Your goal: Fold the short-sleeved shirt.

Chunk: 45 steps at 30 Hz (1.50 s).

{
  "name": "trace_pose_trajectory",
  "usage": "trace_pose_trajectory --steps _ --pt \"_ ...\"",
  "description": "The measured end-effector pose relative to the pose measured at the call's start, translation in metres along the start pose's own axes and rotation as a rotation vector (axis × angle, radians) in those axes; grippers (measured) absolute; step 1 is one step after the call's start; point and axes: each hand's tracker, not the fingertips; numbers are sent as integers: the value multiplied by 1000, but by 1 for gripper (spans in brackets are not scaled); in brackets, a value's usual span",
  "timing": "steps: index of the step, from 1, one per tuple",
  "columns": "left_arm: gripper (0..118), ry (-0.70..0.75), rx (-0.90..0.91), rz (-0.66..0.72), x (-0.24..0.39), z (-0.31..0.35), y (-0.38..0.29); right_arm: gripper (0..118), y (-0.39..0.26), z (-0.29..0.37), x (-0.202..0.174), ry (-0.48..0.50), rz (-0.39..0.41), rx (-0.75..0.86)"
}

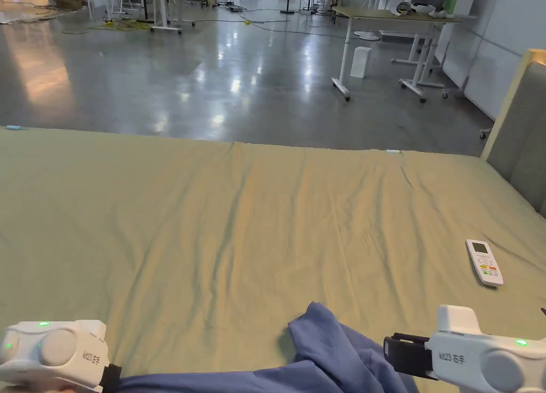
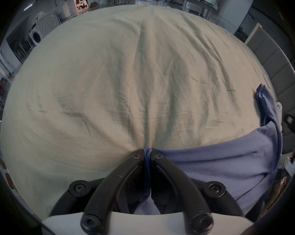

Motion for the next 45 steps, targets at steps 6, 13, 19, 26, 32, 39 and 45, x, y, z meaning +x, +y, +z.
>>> trace_pose_trajectory --steps 6,13,19,26,32,39,45 --pt "7 -30 21 49 -9 -4 -3 73 3 -55 8 51 -7 -152" --pt "7 -24 24 36 -6 -4 -4 2 -1 -36 -16 32 111 -103" --pt "7 -46 120 129 -15 -5 -17 3 -7 -9 -14 30 95 -6" --pt "6 -166 527 -43 -21 143 -86 3 8 121 12 111 56 228" --pt "6 -186 755 -14 -49 292 -100 3 28 225 23 94 30 431" --pt "6 -127 991 22 -74 404 -105 3 43 324 46 39 -57 604" --pt "6 -88 1074 34 -87 455 -103 3 59 390 55 -36 -46 715"
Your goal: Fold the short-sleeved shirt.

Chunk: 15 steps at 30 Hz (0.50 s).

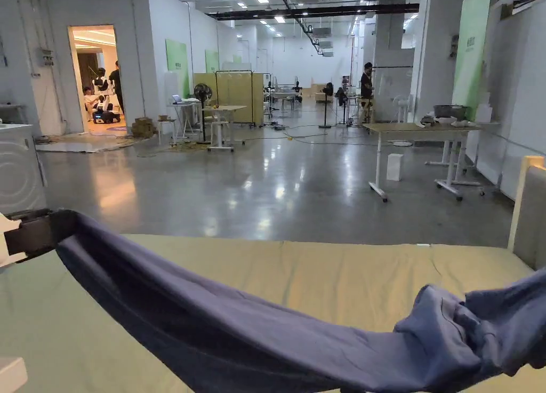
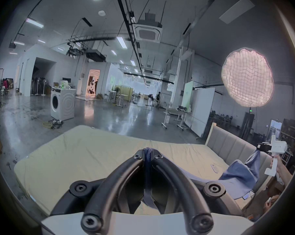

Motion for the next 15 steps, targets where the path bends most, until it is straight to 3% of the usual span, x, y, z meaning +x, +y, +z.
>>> trace_pose_trajectory --steps 7,13,15 --pt "6 62 37 6 15 21 34 3 46 24 17 -80 -29 91" --pt "6 67 71 35 12 20 49 3 71 25 26 -90 -55 134" --pt "6 71 77 52 14 22 50 3 75 30 33 -85 -174 150"
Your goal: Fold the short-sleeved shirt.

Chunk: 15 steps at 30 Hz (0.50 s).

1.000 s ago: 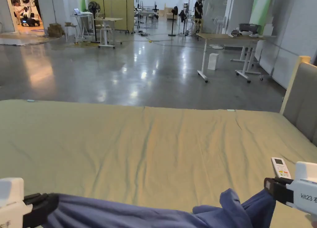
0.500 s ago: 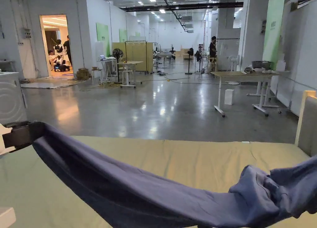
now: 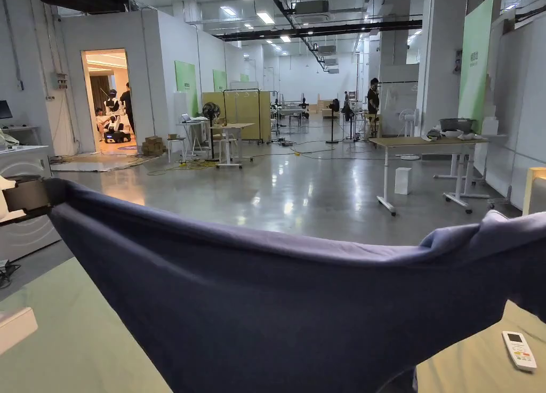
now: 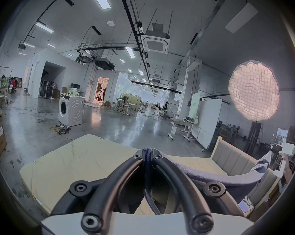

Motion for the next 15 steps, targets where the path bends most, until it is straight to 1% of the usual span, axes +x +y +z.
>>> trace_pose_trajectory --steps 1,2,3,4,5,6,7,8,9,10,11,12,15 --pt "6 1 0 5 0 0 0 3 3 -2 3 15 -43 -24" --pt "6 3 -1 8 1 0 0 3 0 -6 8 3 -112 -107" --pt "6 5 0 12 2 0 0 3 1 -9 9 3 -86 -91" --pt "6 7 -2 14 2 0 0 3 -4 2 2 -4 -38 -62" --pt "6 7 -4 14 3 0 0 3 -5 4 -1 -36 41 -36" --pt "6 8 1 10 4 2 -1 3 -7 5 -4 -55 79 -27" --pt "6 11 19 -7 5 4 -3 3 -7 6 -5 -43 82 -25" --pt "6 22 20 -23 7 5 -2 3 -8 9 -5 -34 58 -32" --pt "6 29 16 -33 8 4 -1 3 -9 8 -4 -21 10 -48" --pt "6 32 11 -36 9 2 0 3 -8 7 -3 -20 2 -48" --pt "6 34 8 -39 -3 -5 1 3 -8 7 -4 -27 11 -42" --pt "6 36 7 -41 -5 -7 2 3 -4 -9 8 -37 18 -35" --pt "6 30 13 -47 -7 -6 3 3 -2 -16 7 -32 40 -40"
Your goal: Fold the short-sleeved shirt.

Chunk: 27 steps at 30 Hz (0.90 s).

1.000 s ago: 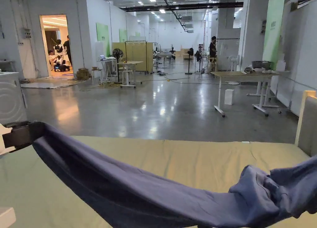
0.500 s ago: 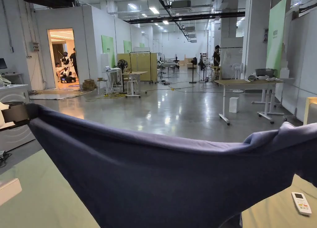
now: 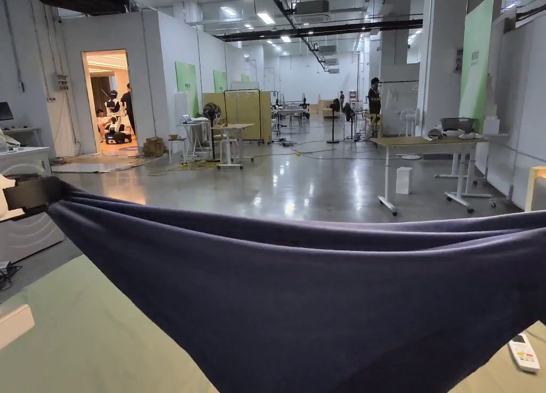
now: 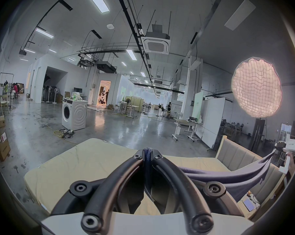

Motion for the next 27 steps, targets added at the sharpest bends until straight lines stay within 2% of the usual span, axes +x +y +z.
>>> trace_pose_trajectory --steps 2,7,12,13,17,22,24,25,27 --pt "6 9 6 -15 1 -3 2 3 4 -18 9 -7 27 10" --pt "6 9 -4 -3 -3 -11 5 3 7 -9 -4 0 54 21" --pt "6 10 -9 7 -9 -24 6 3 14 -33 4 -4 83 31" --pt "6 10 -10 8 -10 -27 6 3 11 -20 -8 -7 86 37" --pt "6 8 -30 21 -11 -49 4 3 4 -27 -17 -15 99 54" --pt "6 36 -49 16 -18 -86 4 3 -1 -53 -31 -22 102 48" --pt "6 31 -55 5 -14 -91 1 3 -2 -64 -40 -48 144 49" --pt "6 27 -69 -2 -14 -99 0 3 -4 -48 -60 -63 173 56" --pt "6 41 -83 -28 -13 -113 -3 3 -4 -57 -71 -58 211 62"
